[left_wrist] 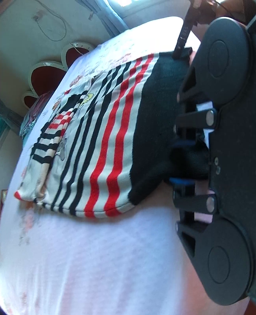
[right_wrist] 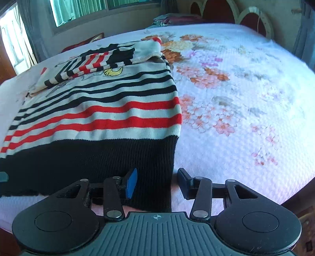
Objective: Fold small clothes
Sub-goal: 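Grasp the black hem edge with the left and right grippers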
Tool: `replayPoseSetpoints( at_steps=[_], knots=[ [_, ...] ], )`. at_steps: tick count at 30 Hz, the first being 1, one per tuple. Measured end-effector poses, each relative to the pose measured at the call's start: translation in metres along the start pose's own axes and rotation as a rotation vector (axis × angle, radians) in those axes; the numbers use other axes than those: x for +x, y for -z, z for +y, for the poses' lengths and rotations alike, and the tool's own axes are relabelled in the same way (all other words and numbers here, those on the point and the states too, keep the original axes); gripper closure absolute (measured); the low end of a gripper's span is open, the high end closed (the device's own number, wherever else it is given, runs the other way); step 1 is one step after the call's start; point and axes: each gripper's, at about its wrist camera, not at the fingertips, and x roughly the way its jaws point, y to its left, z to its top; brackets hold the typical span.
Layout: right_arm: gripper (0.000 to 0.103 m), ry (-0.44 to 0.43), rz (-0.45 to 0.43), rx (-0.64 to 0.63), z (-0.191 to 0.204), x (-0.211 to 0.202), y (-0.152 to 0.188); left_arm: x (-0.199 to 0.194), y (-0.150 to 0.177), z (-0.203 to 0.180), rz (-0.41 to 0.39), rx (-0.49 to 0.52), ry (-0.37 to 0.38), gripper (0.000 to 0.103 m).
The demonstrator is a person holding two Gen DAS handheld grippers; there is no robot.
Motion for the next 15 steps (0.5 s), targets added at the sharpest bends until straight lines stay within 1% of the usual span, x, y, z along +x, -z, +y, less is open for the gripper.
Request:
replayPoseSetpoints(
  at_steps=[1,2,3,4,6,9,11,15],
  knots=[
    [0.058,-0.016,0.006,0.019,-0.003,0.0,0.0,0.002,-0.001,0.001,0.011,-0.003,0.014,0.087],
    [0.067,-0.027,0.012,0.034,-0.004,-0.001,-0.001,0.003,-0.002,0.0,0.017,0.001,0.021,0.091],
    [0.082,-0.049,0.019,0.045,-0.006,-0.001,-0.002,0.004,-0.003,-0.001,0.019,0.004,0.027,0.092],
    [0.089,-0.067,0.028,0.057,-0.007,-0.001,-0.003,0.003,-0.004,0.0,0.018,0.0,0.036,0.093],
    [0.091,-0.097,0.04,0.057,-0.006,-0.003,-0.006,0.001,-0.008,-0.002,0.011,-0.004,0.052,0.093],
    [0.091,-0.126,0.024,0.053,-0.004,-0.007,-0.014,-0.005,-0.016,-0.009,-0.022,0.018,0.071,0.094],
    [0.091,-0.15,-0.003,0.049,-0.003,-0.012,-0.023,-0.011,-0.026,-0.013,-0.055,0.017,0.084,0.094],
    [0.091,-0.169,-0.08,0.034,0.001,-0.021,-0.05,-0.02,-0.052,-0.022,-0.144,0.029,0.09,0.094]
  ],
)
